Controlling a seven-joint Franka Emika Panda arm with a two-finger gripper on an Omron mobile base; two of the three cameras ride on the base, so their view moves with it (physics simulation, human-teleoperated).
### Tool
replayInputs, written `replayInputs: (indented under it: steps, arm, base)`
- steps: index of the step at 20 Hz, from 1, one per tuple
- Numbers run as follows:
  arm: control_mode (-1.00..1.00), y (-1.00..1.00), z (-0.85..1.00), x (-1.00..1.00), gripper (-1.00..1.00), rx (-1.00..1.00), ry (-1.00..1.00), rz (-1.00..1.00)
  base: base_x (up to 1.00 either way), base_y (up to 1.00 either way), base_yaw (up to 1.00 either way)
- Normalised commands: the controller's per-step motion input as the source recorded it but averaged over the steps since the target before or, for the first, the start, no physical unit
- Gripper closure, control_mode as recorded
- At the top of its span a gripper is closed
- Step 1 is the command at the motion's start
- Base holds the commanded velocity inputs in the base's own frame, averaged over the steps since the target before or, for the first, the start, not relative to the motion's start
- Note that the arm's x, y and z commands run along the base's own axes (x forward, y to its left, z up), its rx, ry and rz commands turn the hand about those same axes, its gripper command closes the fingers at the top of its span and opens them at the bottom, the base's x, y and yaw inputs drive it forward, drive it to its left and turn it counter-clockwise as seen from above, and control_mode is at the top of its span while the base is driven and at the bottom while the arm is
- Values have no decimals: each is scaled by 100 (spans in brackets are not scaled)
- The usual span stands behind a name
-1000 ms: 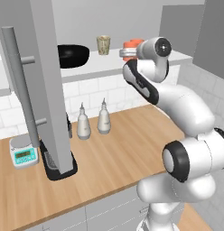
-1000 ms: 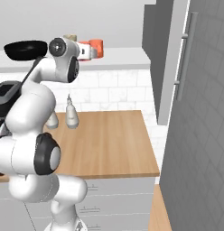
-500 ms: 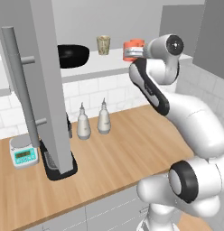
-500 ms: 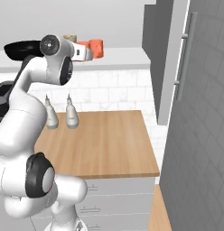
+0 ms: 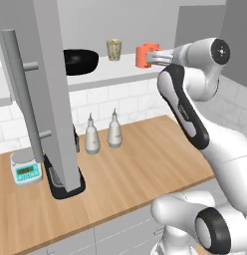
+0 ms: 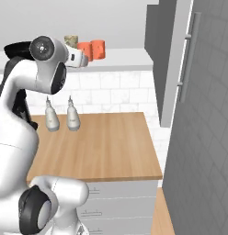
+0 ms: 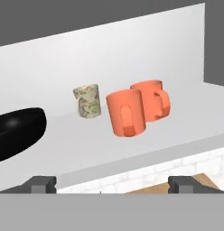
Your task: Gather all objects into one cabinet and sort the glasses and bowls to opposite sides.
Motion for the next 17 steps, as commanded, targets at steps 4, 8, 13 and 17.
replayInputs:
  steps: [4, 8, 13, 17]
  arm:
    - [-100, 36, 25, -69, -100, 2, 1, 2]
    - [-100, 71, 19, -22, -100, 0, 2, 0]
    - [-100, 62, -7, 31, -100, -4, 0, 0]
    - [-100, 31, -7, 51, -100, -1, 0, 2]
  base:
    - [0, 0, 0]
    - [0, 0, 0]
    - [0, 0, 0]
    - [0, 0, 0]
